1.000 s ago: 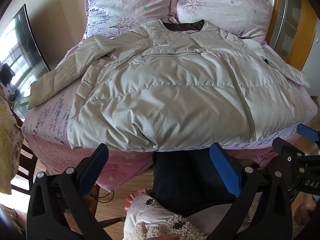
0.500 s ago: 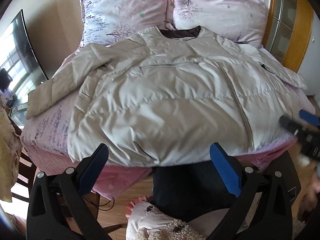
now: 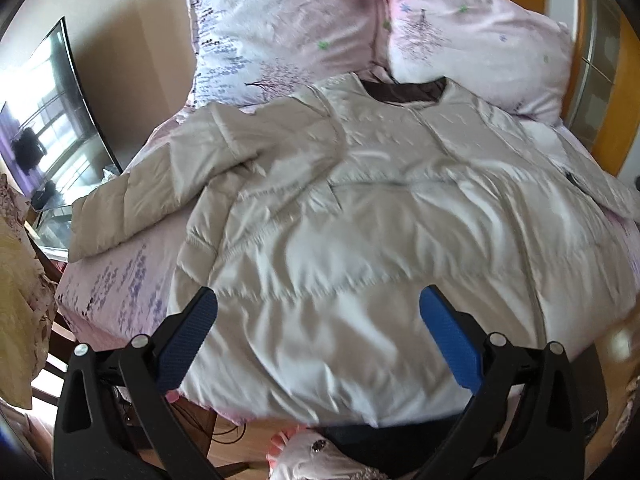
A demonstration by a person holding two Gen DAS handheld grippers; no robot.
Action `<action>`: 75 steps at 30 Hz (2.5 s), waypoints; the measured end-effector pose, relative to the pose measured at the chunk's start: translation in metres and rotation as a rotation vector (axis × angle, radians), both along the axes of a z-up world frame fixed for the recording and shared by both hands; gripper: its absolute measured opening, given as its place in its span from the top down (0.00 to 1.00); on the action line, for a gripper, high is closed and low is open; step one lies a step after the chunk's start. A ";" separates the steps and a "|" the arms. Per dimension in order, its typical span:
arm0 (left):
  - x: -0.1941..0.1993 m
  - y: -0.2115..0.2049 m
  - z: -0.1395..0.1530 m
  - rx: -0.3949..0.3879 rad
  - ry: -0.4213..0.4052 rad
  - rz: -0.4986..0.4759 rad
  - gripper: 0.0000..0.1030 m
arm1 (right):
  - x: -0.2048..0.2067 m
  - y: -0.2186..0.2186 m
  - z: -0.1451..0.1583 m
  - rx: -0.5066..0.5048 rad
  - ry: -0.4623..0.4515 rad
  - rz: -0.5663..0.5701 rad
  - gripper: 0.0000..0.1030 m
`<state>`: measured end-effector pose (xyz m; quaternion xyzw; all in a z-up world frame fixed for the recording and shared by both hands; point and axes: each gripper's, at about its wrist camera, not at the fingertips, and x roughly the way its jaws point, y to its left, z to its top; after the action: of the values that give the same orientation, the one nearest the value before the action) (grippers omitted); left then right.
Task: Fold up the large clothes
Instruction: 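Reach the right gripper to the jacket sleeve cuff and grasp it, then lift the sleeve with the right gripper and fold it across the jacket body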
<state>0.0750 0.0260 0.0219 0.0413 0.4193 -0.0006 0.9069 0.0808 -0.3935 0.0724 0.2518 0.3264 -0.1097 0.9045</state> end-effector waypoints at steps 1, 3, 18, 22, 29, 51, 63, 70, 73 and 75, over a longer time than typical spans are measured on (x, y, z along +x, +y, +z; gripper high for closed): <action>0.007 0.003 -0.001 -0.017 0.007 0.002 0.02 | 0.003 -0.013 -0.003 0.035 0.000 -0.026 0.01; 0.019 0.013 -0.003 -0.078 0.028 0.001 0.02 | 0.011 -0.042 -0.011 0.111 -0.002 -0.083 0.01; 0.090 0.093 -0.021 -0.477 0.126 0.076 0.02 | 0.044 -0.183 -0.084 0.532 0.057 -0.480 0.34; 0.099 0.099 -0.021 -0.504 0.101 0.085 0.02 | 0.044 -0.200 -0.087 0.496 0.056 -0.548 0.40; 0.108 0.110 -0.022 -0.542 0.034 0.119 0.02 | 0.037 -0.222 -0.094 0.480 0.069 -0.633 0.54; 0.108 0.127 -0.017 -0.525 -0.071 0.098 0.02 | 0.103 -0.145 0.029 -0.129 -0.056 -0.386 0.96; 0.109 0.145 -0.005 -0.590 -0.074 0.083 0.02 | 0.177 0.033 0.082 -0.360 -0.179 0.132 0.96; 0.109 0.155 -0.005 -0.613 -0.071 0.108 0.02 | 0.220 0.152 0.036 -0.305 -0.030 0.496 0.96; 0.108 0.156 -0.004 -0.606 -0.074 0.110 0.02 | 0.236 0.190 0.003 -0.306 0.095 0.594 0.96; 0.107 0.158 -0.003 -0.599 -0.074 0.113 0.02 | 0.242 0.214 -0.019 -0.327 0.179 0.642 0.96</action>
<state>0.1822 0.1842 0.0184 -0.2514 0.3687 -0.0722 0.8920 0.3223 -0.1794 0.0537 -0.0217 0.4447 0.1074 0.8889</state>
